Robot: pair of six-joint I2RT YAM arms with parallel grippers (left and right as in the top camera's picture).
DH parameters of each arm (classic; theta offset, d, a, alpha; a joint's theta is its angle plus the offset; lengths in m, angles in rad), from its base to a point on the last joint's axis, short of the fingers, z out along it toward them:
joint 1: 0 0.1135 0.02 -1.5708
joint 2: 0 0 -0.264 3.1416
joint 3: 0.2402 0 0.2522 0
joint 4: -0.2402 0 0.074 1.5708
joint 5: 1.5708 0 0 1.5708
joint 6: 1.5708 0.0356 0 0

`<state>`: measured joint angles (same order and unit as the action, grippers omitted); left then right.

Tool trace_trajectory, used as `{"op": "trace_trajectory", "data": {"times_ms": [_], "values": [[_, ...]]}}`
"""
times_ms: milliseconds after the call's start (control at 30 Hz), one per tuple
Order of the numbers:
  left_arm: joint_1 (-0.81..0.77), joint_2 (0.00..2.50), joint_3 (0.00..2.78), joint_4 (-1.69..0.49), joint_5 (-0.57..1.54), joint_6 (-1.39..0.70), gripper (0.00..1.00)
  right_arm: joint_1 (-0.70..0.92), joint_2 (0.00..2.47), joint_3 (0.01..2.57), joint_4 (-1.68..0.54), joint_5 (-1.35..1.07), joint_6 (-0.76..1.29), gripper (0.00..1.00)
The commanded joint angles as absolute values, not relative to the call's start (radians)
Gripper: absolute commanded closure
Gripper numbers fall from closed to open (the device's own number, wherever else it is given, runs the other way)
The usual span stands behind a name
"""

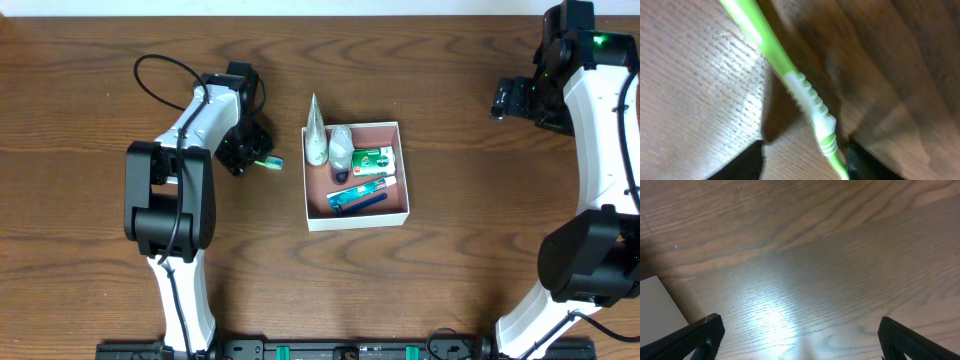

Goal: Pack container
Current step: 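Lower the left gripper over the toothbrush handle and close on it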

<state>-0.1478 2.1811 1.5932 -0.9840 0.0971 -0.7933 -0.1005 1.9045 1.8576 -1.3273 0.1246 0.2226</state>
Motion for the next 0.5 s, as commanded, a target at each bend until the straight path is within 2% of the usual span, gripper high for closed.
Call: {"op": "trace_trajectory", "data": {"times_ms": [0,200,267,367,467], "values": [[-0.147,2.206,1.586,-0.989,0.079,-0.769,0.59,-0.098,1.887,1.870,-1.328,0.131,0.212,0.01],[-0.147,2.206,1.586,-0.977,0.078,-0.683,0.71,-0.098,1.887,1.870,-1.328,0.131,0.212,0.01],[-0.147,2.206,1.586,-0.970,0.078,-0.665,0.80,-0.098,1.887,1.870,-1.328,0.131,0.212,0.01],[-0.147,2.205,1.586,-0.962,0.079,-0.665,0.81,-0.098,1.887,1.870,-1.328,0.131,0.212,0.01],[-0.147,2.205,1.589,-0.959,0.079,-0.665,0.87,-0.098,1.887,1.870,-1.328,0.131,0.212,0.01]]}}
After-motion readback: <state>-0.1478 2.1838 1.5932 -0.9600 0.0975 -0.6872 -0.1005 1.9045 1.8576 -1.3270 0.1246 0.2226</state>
